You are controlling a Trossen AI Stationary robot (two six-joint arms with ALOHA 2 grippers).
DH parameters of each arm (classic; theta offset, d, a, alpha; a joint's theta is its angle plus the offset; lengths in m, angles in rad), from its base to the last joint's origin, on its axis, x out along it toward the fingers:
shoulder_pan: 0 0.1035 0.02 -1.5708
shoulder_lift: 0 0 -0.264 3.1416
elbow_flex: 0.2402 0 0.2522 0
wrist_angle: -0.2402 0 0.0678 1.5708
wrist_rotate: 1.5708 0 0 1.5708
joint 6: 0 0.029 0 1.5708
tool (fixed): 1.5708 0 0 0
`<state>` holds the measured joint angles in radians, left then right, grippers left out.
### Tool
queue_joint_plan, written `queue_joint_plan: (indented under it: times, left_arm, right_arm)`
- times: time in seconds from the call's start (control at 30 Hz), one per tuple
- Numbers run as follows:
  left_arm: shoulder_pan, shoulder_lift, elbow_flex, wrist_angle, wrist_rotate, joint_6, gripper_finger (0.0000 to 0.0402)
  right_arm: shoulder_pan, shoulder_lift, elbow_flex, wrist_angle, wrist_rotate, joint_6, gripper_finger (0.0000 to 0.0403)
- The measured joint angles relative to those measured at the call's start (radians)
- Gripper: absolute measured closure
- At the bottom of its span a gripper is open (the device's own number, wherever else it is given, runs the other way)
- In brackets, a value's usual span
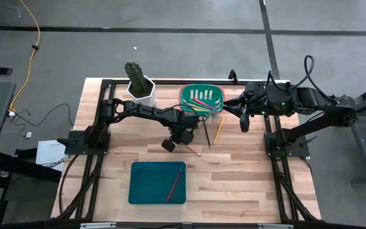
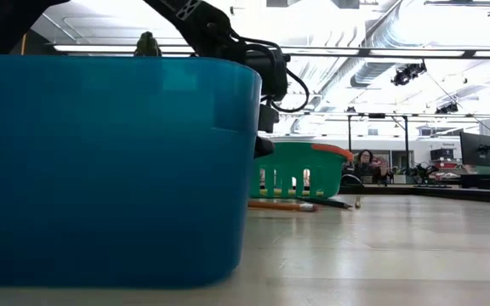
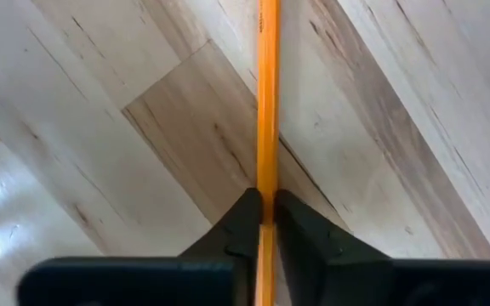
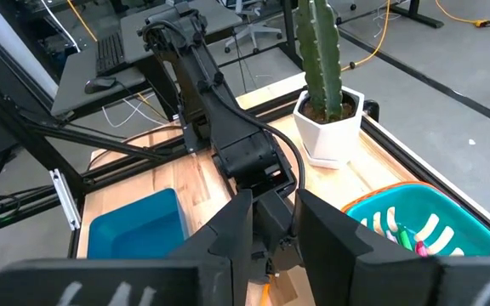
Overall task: Sort pens & pencils
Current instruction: Put the orange pencil into the blue bin
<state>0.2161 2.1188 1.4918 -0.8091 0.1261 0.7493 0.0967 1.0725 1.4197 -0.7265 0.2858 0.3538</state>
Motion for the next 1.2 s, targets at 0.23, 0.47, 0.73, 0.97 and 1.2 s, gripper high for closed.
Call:
queue_joint_plan:
  times: [0.23,0.47,0.73,0.97,1.2]
  left_arm:
    - [0.0,-0.001,0.0,-0.004,-0.003,-0.001,0.0382]
    - [0.0,-0.001,0.0,-0.009,0.011,-0.021,0.0386]
    - [-0.001,-0.022,-0.002,-0.019,0.016,-0.024,0.0385]
    - [-0.001,-0.081,-0.002,-0.038,0.016,-0.029,0.0379]
    - [-0.005,-0.15,-0.002,-0.101,0.019,-0.066,0.0379]
  right_arm:
    - [0.0,0.0,0.0,-0.001,0.0,0.0,0.032]
    - [0.0,0.0,0.0,-0.004,0.0,0.0,0.032]
    - [0.0,0.0,0.0,-0.017,0.012,-0.001,0.032]
    - [0.0,0.0,0.0,-0.018,0.015,-0.005,0.032]
    - [0.0,0.0,0.0,-0.018,0.016,-0.015,0.032]
